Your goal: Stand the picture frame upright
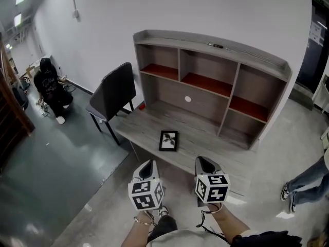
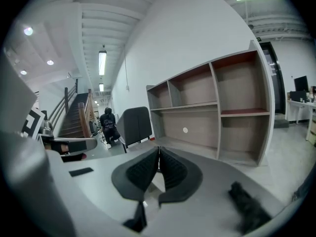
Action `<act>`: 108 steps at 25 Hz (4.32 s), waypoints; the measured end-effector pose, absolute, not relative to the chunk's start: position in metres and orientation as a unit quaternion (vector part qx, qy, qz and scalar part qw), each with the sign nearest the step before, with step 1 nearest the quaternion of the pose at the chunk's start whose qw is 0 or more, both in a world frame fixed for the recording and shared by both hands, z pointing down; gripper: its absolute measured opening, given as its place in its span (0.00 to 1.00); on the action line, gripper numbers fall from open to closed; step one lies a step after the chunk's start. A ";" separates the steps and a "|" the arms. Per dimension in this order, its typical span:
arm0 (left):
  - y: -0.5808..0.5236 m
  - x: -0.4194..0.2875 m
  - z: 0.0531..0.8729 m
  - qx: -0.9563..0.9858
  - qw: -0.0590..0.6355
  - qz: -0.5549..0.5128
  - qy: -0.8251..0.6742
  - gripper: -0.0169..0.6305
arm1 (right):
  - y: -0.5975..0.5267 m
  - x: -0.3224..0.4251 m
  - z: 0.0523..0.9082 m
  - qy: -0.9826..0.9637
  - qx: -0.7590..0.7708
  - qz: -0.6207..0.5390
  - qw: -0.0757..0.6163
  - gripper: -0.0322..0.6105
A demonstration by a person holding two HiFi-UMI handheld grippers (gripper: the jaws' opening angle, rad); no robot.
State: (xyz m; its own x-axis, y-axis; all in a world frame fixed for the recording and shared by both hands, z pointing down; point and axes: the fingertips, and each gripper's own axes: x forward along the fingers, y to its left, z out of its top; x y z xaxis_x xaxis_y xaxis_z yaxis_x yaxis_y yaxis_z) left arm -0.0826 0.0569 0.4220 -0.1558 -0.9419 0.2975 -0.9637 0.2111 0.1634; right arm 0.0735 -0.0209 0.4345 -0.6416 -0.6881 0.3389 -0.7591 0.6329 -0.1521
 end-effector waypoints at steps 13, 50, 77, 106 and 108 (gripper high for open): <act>-0.041 -0.159 0.426 0.659 0.182 0.022 -0.729 0.03 | -0.106 0.002 0.431 -0.876 0.440 0.143 0.133 0.10; -0.154 -0.229 0.546 0.621 0.295 0.097 -0.720 0.03 | -0.220 -0.038 0.553 -0.832 0.447 0.235 0.227 0.10; -0.170 -0.241 0.673 0.571 0.373 0.144 -0.717 0.03 | -0.238 -0.077 0.688 -0.813 0.375 0.336 0.293 0.10; -0.171 -0.263 0.692 0.551 0.377 0.122 -0.734 0.03 | -0.243 -0.105 0.721 -0.802 0.328 0.387 0.315 0.23; -0.171 -0.263 0.695 0.551 0.379 0.122 -0.734 0.03 | -0.245 -0.105 0.722 -0.800 0.331 0.388 0.315 0.23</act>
State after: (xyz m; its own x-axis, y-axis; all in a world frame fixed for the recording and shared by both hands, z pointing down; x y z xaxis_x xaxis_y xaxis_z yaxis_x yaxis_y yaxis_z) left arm -0.2633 -0.1709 0.6948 -0.1058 -0.7159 0.6901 -0.9002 0.3638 0.2394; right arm -0.1052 -0.2454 0.7217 -0.5817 -0.2852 0.7618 -0.7749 0.4793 -0.4122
